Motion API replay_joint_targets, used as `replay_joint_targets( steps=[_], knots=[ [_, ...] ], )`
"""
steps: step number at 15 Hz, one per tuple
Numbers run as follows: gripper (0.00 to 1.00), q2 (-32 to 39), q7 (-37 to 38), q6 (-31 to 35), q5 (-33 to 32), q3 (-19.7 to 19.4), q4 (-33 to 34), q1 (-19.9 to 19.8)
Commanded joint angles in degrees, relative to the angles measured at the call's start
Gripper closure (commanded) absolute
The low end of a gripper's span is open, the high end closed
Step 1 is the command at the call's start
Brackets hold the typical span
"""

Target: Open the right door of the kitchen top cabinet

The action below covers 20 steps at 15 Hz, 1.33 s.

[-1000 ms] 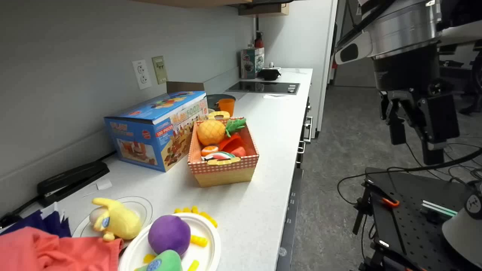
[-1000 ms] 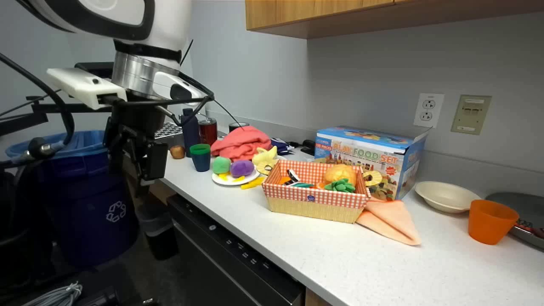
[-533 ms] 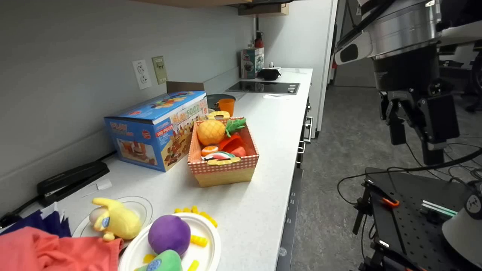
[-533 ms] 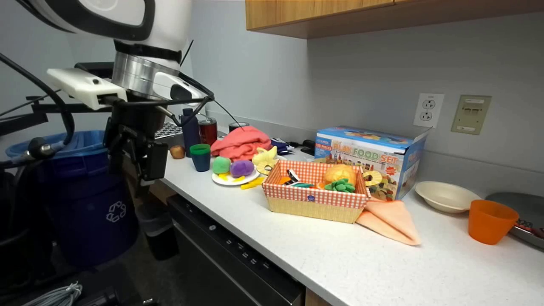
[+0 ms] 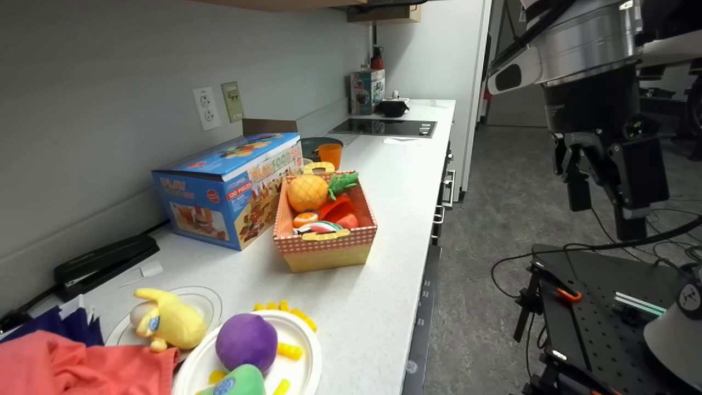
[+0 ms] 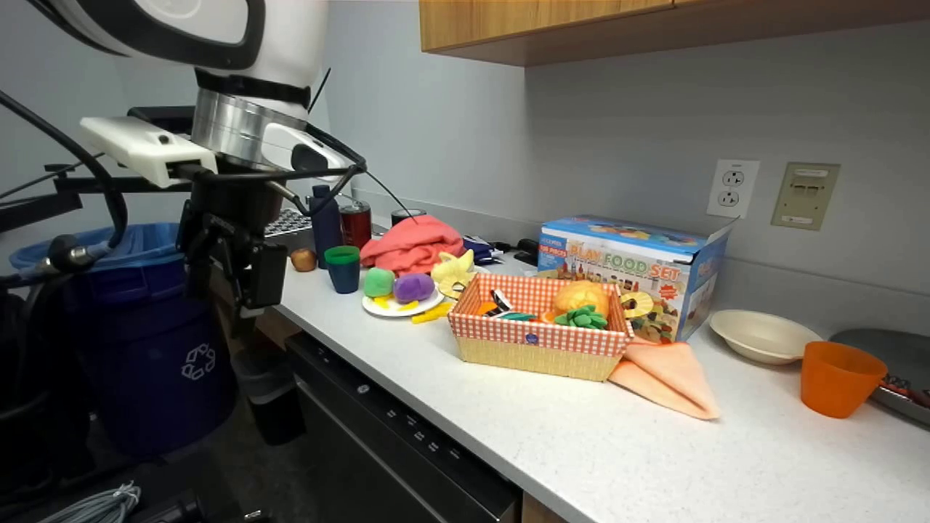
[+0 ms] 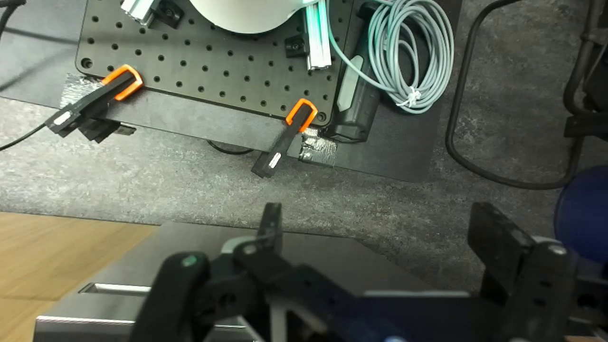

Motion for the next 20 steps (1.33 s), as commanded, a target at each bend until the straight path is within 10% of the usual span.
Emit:
replay_joint_targets(
  steps=[1,11,20],
  knots=[
    [0.0,-1.31,-0.14,0.03,0.31,1.2,-0.07,-0.99],
    [0.0,-14.74,13.74,0.57,-7.18,11.94,1.35,-1.92],
    [0.0,-13.17,13.39,0.59,-6.66,11.44,1.65,-1.02]
  ],
)
